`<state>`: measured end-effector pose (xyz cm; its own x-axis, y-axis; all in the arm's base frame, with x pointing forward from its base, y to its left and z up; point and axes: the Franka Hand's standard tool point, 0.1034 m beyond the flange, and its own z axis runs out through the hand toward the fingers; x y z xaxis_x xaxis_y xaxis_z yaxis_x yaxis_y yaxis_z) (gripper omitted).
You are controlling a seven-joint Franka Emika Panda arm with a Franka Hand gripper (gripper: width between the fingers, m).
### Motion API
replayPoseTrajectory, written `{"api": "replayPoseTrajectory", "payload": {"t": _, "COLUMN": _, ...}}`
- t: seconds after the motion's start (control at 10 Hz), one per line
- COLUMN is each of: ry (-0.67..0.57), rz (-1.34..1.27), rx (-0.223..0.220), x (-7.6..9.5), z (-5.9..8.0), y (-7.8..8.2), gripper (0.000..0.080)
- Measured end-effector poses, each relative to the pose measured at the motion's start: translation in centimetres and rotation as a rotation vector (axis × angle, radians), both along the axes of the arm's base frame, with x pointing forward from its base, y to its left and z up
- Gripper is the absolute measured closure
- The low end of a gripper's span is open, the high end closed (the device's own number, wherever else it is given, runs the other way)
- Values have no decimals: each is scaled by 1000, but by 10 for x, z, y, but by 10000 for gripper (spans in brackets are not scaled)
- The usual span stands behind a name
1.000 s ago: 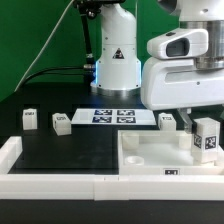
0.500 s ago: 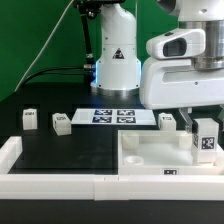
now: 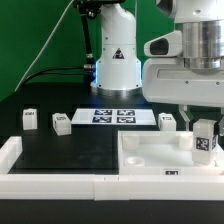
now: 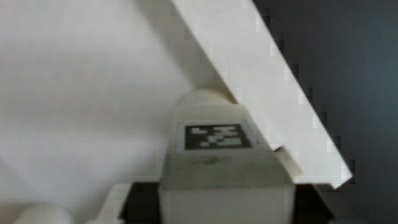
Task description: Assemble one leg
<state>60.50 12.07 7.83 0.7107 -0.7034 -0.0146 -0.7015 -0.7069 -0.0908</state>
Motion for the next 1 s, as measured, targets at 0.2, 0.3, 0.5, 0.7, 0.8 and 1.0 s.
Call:
{"api": "replayPoseTrajectory", "payload": {"t": 0.2, "ry": 18, "rz": -280, "rx": 8, "x": 0, "z": -1, "y": 0, "gripper": 508}}
{"api": "replayPoseTrajectory", "payload": {"t": 0.3, "ry": 23, "rz": -354, "rx": 14, "x": 0, "z": -1, "y": 0, "gripper": 508}}
{"api": "replayPoseTrajectory", "payload": {"t": 0.5, "ry": 38, "rz": -520, "rx": 34, "x": 0, "z": -1, "y": 0, "gripper": 508}}
{"api": "replayPoseTrajectory", "payload": {"t": 0.7, "ry": 37, "rz": -499, "rx": 33, "x": 0, "z": -1, "y": 0, "gripper": 441}}
{"api": "replayPoseTrajectory", "payload": {"t": 0.8, "ry": 33, "rz": -452, "rx": 31, "x": 0, "z": -1, "y": 0, "gripper": 305}}
{"api": "replayPoseTrajectory", "payload": {"t": 1.0, "ry": 17, "rz": -238, "rx": 19, "x": 1, "z": 0, "y": -1, "gripper": 181}}
